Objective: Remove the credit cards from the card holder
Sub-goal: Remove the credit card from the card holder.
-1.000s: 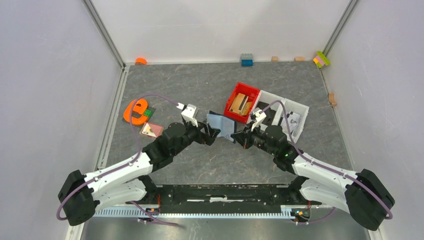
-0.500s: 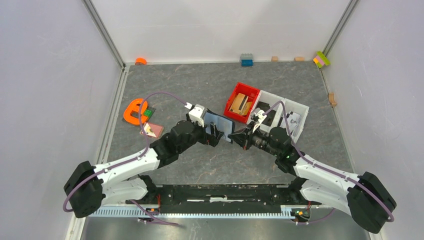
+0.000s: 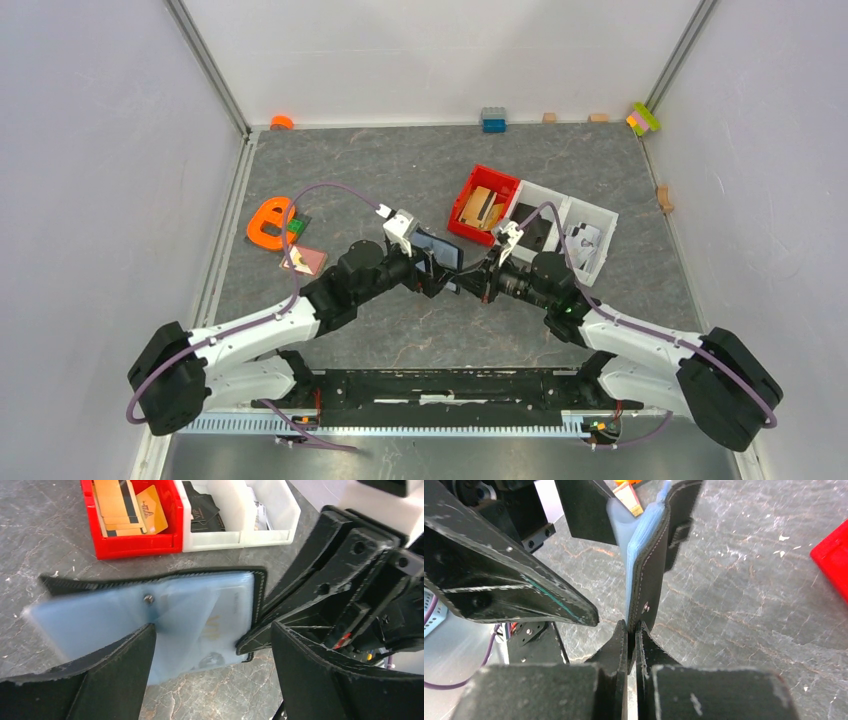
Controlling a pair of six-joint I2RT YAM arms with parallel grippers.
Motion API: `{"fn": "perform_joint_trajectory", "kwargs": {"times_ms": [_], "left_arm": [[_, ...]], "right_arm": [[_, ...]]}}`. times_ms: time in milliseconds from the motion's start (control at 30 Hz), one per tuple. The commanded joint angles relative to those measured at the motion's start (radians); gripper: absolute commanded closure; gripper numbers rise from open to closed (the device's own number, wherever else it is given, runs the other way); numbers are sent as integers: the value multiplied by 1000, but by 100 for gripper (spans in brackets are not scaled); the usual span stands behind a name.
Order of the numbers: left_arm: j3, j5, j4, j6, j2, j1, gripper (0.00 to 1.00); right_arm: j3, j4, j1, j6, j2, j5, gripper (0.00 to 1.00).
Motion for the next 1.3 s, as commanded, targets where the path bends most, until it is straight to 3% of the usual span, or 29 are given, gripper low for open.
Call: {"fn": "perform_joint_trajectory", "kwargs": {"times_ms": [0,100,233,400,600,800,1267], "left_arm": [[24,59,44,29,12,-4,14],[49,27,-1,23,27,-4,16],[75,-147,-109,3,36,-3,7],[110,-311,-210,-16,46,-3,7],[131,-348,-252,-27,61,-3,5],[92,-251,-169,-20,22,-3,0],[107,-274,-204,-15,44,-3,0]], "right_arm": [[35,93,3,21,18,-94,100],[24,95,3,17,-6,-82,100],[9,86,3,9,-46,-39,100],[-1,78,4,2,-67,-13,100],[-8,72,3,-3,-84,11,100],[7,9,3,-12,-78,76,100],[116,-230,-61,21,100,174,100]]}}
